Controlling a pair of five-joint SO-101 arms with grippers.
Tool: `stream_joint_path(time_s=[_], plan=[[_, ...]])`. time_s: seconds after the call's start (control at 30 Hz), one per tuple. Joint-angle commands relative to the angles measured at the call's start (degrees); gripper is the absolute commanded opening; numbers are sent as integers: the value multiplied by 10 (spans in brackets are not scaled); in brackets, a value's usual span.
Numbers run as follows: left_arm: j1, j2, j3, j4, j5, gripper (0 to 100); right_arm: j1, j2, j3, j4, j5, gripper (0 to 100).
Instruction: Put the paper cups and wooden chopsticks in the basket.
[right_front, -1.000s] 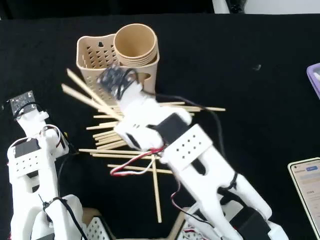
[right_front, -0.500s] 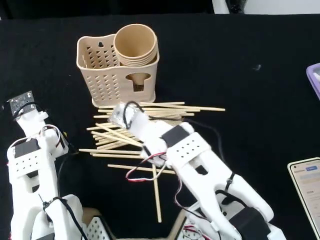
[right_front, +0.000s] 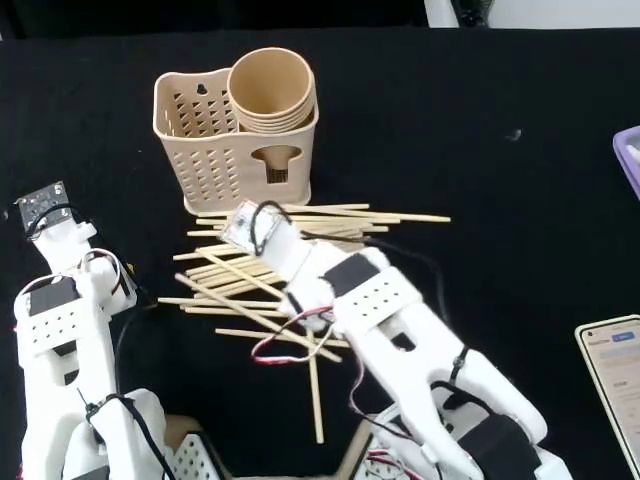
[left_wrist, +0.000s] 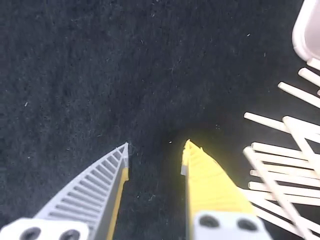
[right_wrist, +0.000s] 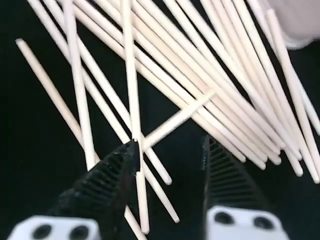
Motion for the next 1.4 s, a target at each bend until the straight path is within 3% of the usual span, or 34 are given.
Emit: stream_joint_path(time_s=[0.0, 0.3, 0.57, 0.87, 1.1, 1.27, 1.37], plan=[[-5, -12, -3, -4, 0, 180, -28, 46, -54, -15, -21, 191], [-5, -10, -3, -7, -1, 180, -57, 242, -164, 1, -30, 192], [-5, -9, -3, -8, -2, 180, -132, 187, -164, 50, -30, 192], [-5, -9, -3, -8, -2, 180, -150, 122, -147, 93, -30, 191], [-5, -9, -3, -8, -2, 180, -245, 126, -110, 62, -76, 193], [-5, -9, -3, -8, -2, 180, -253, 127, -72, 17, -84, 315], [-5, -9, -3, -9, -2, 180, -256, 127, -58, 13, -85, 332]])
